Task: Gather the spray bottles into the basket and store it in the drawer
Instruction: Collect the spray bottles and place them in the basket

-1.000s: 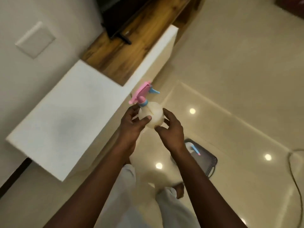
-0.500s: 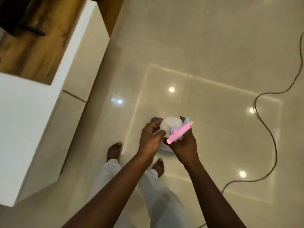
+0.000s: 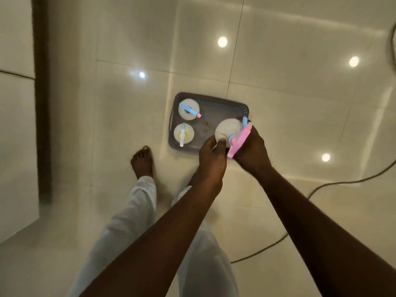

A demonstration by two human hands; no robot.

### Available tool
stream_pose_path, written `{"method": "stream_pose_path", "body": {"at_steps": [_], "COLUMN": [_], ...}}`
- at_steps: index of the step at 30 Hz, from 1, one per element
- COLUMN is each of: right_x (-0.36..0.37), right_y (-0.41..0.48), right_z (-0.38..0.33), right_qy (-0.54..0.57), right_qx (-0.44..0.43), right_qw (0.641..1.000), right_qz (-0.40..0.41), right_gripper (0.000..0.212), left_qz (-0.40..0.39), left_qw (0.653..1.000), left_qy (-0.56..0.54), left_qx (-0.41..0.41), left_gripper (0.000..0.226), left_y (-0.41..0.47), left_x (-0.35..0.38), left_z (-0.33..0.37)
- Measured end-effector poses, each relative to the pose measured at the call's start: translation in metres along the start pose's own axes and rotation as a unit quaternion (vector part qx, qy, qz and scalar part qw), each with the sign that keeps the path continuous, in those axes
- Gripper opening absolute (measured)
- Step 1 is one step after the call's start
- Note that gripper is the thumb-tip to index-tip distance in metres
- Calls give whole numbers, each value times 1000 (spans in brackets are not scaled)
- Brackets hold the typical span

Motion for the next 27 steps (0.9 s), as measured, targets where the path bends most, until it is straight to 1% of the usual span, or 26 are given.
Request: {"method": "stream_pose_path", "body": {"at_steps": [2, 5, 9, 13, 16, 20, 22, 27], "right_x": [20, 52, 84, 110, 122, 133, 136, 138], "right_y": [26, 68, 120, 162, 188, 206, 212, 216], "right_z": [26, 56, 82, 105, 119, 127, 124, 122], "right_qy": [0, -6, -10, -28, -43, -14, 3, 13], "right_qx": [7, 4, -12, -12, -8, -13, -26, -37], "right_qw": [1000, 999, 1000, 999, 999, 1000, 1000, 999], "right_qz": [-12, -32, -16, -18, -14, -7, -4, -8], "right_gripper": [84, 85, 88, 72, 67, 54, 56, 68], "left_qz": [-1, 19, 31, 39, 38, 44, 46, 37], "left_qw": [1000, 999, 999, 996, 994, 983, 981, 974], "left_qy": [-8, -4, -31, -65, -90, -163, -177, -212], "left_qx": [-16, -27, -32, -38, -40, -66, -70, -68], "left_gripper": [34, 34, 25, 25, 13, 13, 11, 24], "left_y": [35, 94, 163, 214, 240, 260, 266, 271], "left_x": [7, 12, 18, 23, 29, 35, 36, 40], "left_z": [-25, -51, -71, -85, -91, -100, -102, -103]}}
Point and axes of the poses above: each hand's wrist, its own y-axis towards the middle knuckle, its own x-axis out of the palm, z = x × y, the point moved 10 cm from there along y, towards the middle knuckle, and after that the axes turned 2 degrees about z, right-handed, at the moved point
